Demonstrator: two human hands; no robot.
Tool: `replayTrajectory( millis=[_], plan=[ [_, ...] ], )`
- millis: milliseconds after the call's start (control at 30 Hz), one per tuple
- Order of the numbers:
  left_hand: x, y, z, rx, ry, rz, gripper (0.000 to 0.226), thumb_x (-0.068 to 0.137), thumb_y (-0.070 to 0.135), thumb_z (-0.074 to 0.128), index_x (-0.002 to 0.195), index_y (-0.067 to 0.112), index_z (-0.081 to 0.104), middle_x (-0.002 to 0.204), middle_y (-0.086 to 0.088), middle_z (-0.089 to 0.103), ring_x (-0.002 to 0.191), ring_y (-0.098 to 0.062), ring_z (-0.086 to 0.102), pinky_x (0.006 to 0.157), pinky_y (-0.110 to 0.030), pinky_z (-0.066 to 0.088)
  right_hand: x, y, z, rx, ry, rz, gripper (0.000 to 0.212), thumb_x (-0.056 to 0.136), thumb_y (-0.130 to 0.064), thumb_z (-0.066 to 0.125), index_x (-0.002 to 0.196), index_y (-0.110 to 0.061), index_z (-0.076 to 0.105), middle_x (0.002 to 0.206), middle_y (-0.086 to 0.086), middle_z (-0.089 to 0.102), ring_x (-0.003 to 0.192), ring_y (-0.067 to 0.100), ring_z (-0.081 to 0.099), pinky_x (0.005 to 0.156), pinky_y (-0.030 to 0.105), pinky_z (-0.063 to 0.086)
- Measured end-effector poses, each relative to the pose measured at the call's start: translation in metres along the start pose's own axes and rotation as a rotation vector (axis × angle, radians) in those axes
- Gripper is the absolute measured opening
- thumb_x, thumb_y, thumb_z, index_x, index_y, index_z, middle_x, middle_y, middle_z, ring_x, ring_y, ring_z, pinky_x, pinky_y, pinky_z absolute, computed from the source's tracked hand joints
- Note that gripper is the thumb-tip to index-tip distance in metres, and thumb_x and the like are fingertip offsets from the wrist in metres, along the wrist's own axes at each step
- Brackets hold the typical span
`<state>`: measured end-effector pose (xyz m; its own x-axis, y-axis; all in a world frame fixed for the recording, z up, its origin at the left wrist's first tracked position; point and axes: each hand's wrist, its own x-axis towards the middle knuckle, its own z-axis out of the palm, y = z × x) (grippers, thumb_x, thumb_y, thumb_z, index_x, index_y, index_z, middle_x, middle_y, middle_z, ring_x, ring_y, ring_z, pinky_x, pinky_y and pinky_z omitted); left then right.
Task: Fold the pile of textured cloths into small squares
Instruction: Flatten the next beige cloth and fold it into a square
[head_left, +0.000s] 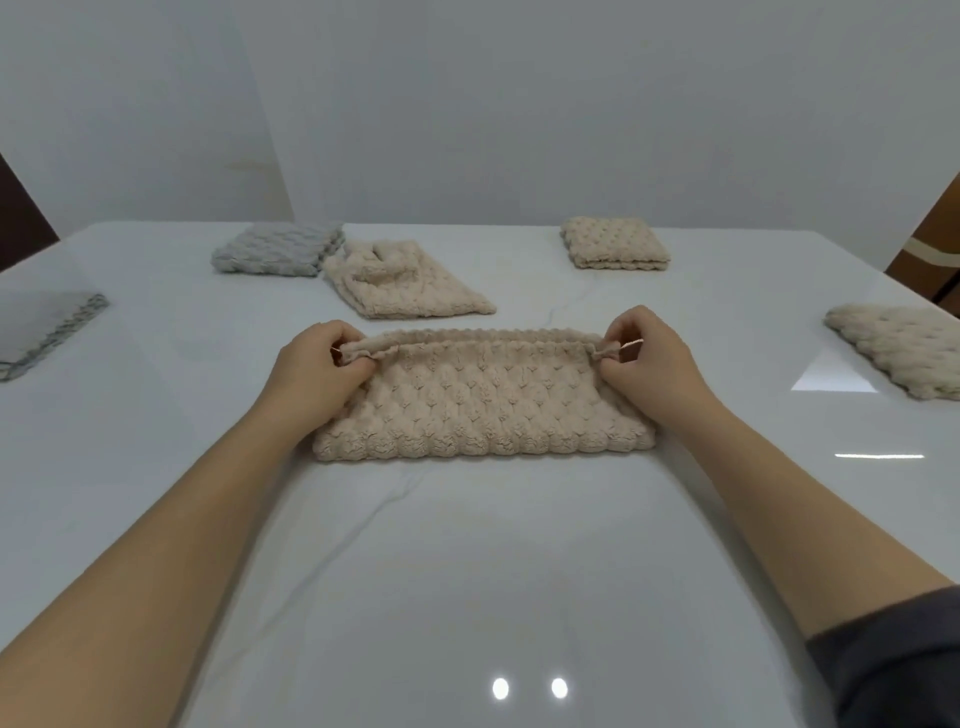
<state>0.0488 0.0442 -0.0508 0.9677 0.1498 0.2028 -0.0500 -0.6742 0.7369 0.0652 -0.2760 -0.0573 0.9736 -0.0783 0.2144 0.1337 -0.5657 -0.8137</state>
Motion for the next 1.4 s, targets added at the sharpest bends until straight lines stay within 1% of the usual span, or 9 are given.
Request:
replayTrajectory(
  millis=[100, 200, 333, 500, 767, 867, 967, 1133, 1400],
  plan=[
    [-0.012, -0.001, -0.005, -0.311, 0.063, -0.038, 0.019, 0.088, 0.008, 0.066, 0.080, 0.021, 0.055, 0.070, -0.002, 0.060, 0.039, 0.000, 0.048, 0.036, -0.015, 0.037, -0.007, -0.002, -0.009, 0.185, -0.018, 0.066, 0.040, 0.082, 0.001, 0.064, 0.115, -0.020, 0.060, 0.090, -0.002, 0.055, 0.072, 0.012, 0.055, 0.062, 0.024, 0.047],
    [-0.022, -0.003, -0.007, -0.482, 0.085, -0.035, 0.017, 0.087, 0.008, 0.068, 0.085, 0.023, 0.060, 0.073, 0.005, 0.064, 0.062, -0.003, 0.059, 0.055, -0.014, 0.048, -0.015, -0.001, -0.016, 0.261, -0.056, 0.061, 0.006, 0.083, -0.006, 0.070, 0.086, -0.011, 0.068, 0.073, 0.001, 0.056, 0.069, 0.012, 0.051, 0.063, 0.023, 0.041],
    [-0.024, -0.009, -0.008, -0.556, 0.096, -0.026, 0.005, 0.089, 0.016, 0.067, 0.088, 0.021, 0.066, 0.085, -0.004, 0.069, 0.080, -0.015, 0.063, 0.076, -0.032, 0.053, -0.019, -0.001, -0.019, 0.370, -0.083, 0.014, 0.051, 0.082, -0.039, 0.073, 0.084, 0.007, 0.051, 0.077, 0.006, 0.044, 0.073, 0.019, 0.039, 0.071, 0.037, 0.034],
    [-0.023, -0.008, -0.013, -0.545, 0.195, -0.004, 0.011, 0.092, 0.025, 0.063, 0.082, 0.023, 0.064, 0.081, -0.001, 0.064, 0.076, -0.014, 0.059, 0.073, -0.035, 0.051, -0.019, -0.005, -0.010, 0.515, -0.037, -0.054, 0.021, 0.098, -0.019, 0.056, 0.081, -0.008, 0.052, 0.071, 0.002, 0.048, 0.066, 0.013, 0.044, 0.066, 0.030, 0.040],
    [-0.029, 0.005, -0.014, -0.562, 0.256, 0.092, 0.018, 0.094, 0.016, 0.060, 0.076, 0.019, 0.057, 0.061, 0.016, 0.054, 0.057, 0.003, 0.047, 0.055, -0.011, 0.042, -0.021, -0.009, -0.006, 0.527, 0.103, -0.117, 0.028, 0.102, -0.021, 0.049, 0.079, -0.006, 0.053, 0.071, 0.000, 0.047, 0.067, 0.009, 0.043, 0.060, 0.020, 0.037],
    [-0.029, 0.006, -0.014, -0.596, 0.248, 0.102, 0.016, 0.092, 0.011, 0.062, 0.080, 0.020, 0.058, 0.071, 0.007, 0.058, 0.062, 0.001, 0.053, 0.058, -0.012, 0.045, -0.022, -0.009, -0.008, 0.494, 0.114, -0.157, 0.037, 0.101, -0.023, 0.051, 0.080, 0.007, 0.051, 0.074, 0.008, 0.045, 0.069, 0.016, 0.041, 0.061, 0.024, 0.035],
    [-0.028, 0.005, -0.014, -0.637, 0.235, 0.106, 0.019, 0.090, 0.005, 0.063, 0.082, 0.021, 0.059, 0.077, 0.001, 0.060, 0.066, -0.003, 0.056, 0.060, -0.013, 0.048, -0.023, -0.011, -0.009, 0.504, 0.137, -0.155, 0.024, 0.099, -0.017, 0.054, 0.076, -0.009, 0.057, 0.068, -0.001, 0.050, 0.062, 0.008, 0.043, 0.055, 0.018, 0.037],
    [-0.026, 0.005, -0.016, -0.660, 0.215, 0.103, 0.021, 0.088, -0.002, 0.063, 0.088, 0.019, 0.064, 0.070, 0.013, 0.070, 0.067, 0.002, 0.062, 0.064, -0.011, 0.050, -0.022, -0.012, -0.010, 0.543, 0.140, -0.179, 0.015, 0.095, -0.002, 0.057, 0.086, -0.013, 0.062, 0.063, -0.018, 0.058, 0.058, 0.000, 0.049, 0.054, 0.014, 0.040],
    [-0.027, 0.008, -0.017, -0.667, 0.226, 0.132, 0.021, 0.087, -0.004, 0.062, 0.084, 0.016, 0.063, 0.067, 0.017, 0.069, 0.066, 0.004, 0.062, 0.066, -0.010, 0.050, -0.019, -0.006, -0.010, 0.586, 0.117, -0.168, 0.025, 0.094, 0.010, 0.050, 0.091, -0.013, 0.059, 0.064, -0.020, 0.061, 0.062, -0.002, 0.053, 0.062, 0.014, 0.044]
  ],
)
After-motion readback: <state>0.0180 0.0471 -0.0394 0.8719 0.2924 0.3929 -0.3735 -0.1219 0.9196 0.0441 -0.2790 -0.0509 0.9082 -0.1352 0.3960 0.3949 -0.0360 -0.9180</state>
